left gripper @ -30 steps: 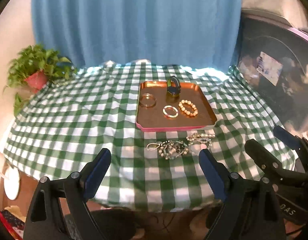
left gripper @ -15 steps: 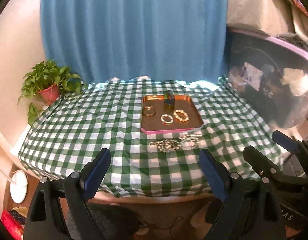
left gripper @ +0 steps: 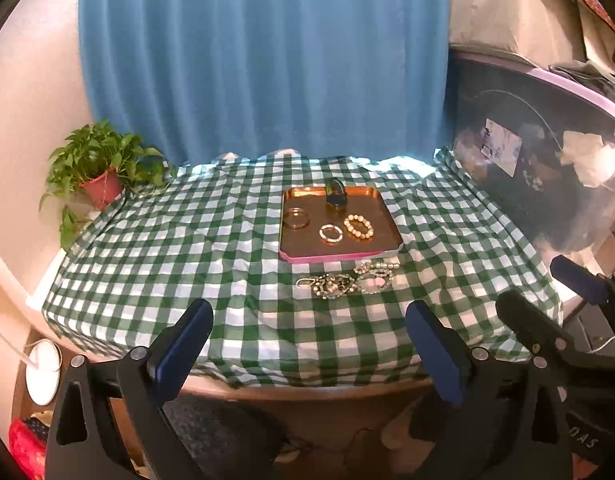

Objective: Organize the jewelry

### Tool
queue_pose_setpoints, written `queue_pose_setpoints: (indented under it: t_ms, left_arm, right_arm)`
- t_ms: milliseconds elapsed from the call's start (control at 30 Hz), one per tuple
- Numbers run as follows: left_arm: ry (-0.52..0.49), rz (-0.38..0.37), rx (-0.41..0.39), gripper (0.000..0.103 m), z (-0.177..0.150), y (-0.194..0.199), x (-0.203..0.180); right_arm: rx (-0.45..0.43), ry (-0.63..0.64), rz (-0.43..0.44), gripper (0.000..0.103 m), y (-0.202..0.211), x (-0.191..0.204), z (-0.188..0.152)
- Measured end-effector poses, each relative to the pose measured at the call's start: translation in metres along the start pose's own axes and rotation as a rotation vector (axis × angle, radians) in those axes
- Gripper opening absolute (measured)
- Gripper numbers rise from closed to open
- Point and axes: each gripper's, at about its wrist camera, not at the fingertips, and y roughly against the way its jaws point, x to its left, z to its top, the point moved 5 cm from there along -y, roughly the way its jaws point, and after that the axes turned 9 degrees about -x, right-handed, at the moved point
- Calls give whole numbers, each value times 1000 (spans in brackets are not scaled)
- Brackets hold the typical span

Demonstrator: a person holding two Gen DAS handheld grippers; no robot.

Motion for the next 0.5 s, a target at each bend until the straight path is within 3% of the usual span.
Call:
queue_pose_setpoints:
  t_ms: [200, 400, 500]
  left_arm:
    - [-32, -3, -21, 97, -8, -23, -9]
    - [-36, -138, 80, 97, -22, -70, -14]
    - [8, -142, 80, 97, -27, -86, -8]
  right_arm:
    - [28, -4, -15, 76, -25, -11, -15]
    - [53, -66, -45, 77, -53, -29, -32]
    - [65, -59, -47, 79, -67, -35, -41]
